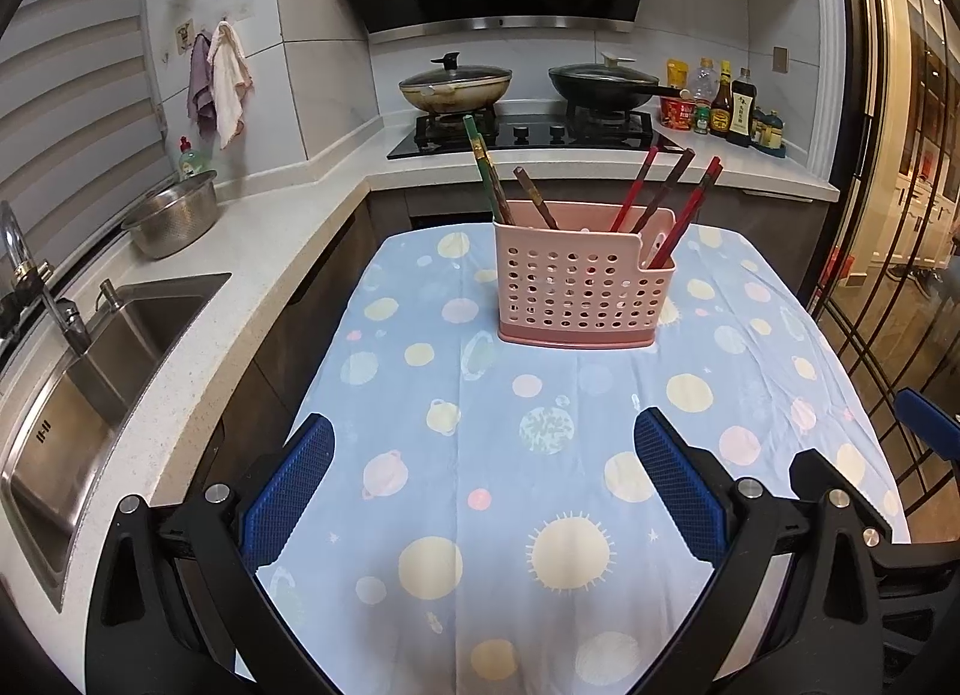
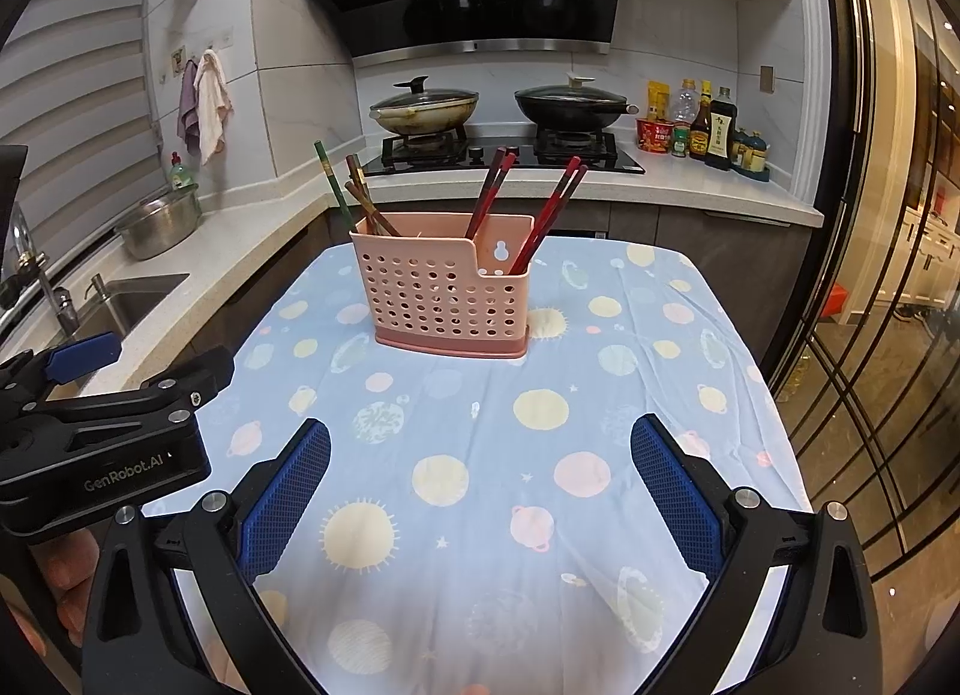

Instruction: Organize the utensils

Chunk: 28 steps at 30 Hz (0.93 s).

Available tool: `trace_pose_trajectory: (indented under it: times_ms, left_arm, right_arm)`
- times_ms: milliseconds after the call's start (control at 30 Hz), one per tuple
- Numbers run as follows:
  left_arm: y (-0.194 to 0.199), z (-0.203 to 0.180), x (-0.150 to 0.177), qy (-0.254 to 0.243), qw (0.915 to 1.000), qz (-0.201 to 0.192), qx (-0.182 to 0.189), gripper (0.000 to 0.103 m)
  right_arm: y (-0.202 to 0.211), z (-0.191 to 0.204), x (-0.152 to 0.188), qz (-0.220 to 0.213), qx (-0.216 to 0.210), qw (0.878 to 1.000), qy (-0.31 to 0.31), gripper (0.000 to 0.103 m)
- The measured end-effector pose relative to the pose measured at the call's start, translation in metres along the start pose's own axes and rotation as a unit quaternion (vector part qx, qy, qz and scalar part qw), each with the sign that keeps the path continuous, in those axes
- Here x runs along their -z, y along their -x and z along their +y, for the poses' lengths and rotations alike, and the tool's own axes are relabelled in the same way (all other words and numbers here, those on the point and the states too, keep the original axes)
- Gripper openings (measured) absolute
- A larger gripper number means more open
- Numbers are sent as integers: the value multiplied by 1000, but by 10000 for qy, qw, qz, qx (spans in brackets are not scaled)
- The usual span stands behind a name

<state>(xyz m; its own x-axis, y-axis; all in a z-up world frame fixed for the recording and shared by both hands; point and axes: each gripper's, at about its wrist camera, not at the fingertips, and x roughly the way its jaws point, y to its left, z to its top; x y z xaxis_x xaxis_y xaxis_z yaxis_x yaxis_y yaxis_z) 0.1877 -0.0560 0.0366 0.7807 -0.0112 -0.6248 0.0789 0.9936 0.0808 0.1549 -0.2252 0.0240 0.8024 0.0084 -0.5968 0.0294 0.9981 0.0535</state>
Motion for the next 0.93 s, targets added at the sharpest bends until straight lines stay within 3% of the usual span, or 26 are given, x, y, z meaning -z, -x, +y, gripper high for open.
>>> trace_pose_trajectory:
  times_ms: [933]
  left_arm:
    - [-7, 11, 0, 77, 9997, 15, -236, 96]
  right_arm:
    - [-5, -9, 0, -6, 165, 9998, -100, 96]
